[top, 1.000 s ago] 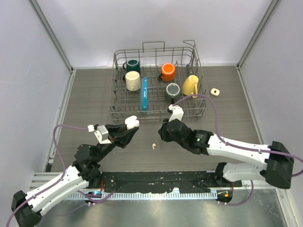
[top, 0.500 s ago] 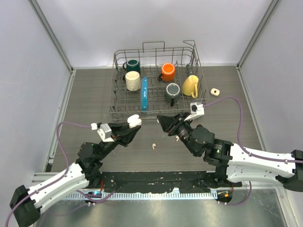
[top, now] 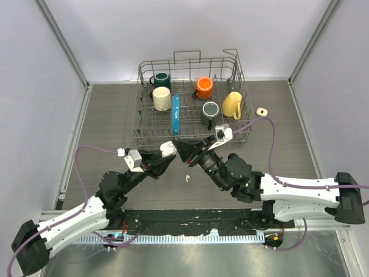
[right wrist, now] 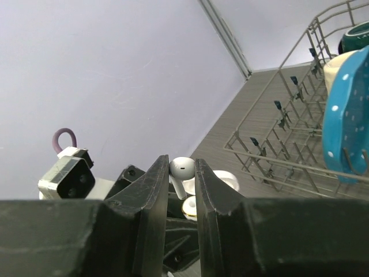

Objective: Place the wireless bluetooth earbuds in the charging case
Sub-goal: Place the earbud in the charging case.

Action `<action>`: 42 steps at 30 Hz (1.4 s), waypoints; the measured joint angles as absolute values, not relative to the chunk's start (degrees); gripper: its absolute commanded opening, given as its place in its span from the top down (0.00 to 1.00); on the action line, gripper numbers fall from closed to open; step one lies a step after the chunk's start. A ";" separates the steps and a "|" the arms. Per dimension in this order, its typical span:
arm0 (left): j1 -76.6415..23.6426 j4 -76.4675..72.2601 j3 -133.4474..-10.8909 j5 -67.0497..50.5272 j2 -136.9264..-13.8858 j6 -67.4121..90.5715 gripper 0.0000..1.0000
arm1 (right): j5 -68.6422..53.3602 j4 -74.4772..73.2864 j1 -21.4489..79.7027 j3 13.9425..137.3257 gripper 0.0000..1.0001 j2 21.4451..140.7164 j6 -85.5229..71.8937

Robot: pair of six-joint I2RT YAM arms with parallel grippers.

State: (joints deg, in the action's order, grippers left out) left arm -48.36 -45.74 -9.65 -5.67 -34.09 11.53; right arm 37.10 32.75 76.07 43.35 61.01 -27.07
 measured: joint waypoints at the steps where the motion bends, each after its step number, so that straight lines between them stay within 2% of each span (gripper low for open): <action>1: -48.36 -45.82 -9.67 -5.98 -34.30 11.53 1.00 | 36.67 33.47 76.07 43.66 0.99 61.73 -26.72; 14: -48.36 -46.96 -10.17 -7.38 -35.14 11.53 1.00 | 32.88 37.19 76.07 45.39 0.99 66.70 -25.58; 42: -48.36 -48.03 -10.17 -7.73 -35.03 11.55 1.00 | 32.91 33.80 76.07 45.39 0.99 68.69 -25.61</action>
State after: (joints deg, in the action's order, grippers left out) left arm -48.36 -48.03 -10.17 -7.73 -35.03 11.55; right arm 32.91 33.80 76.07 45.39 68.69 -25.61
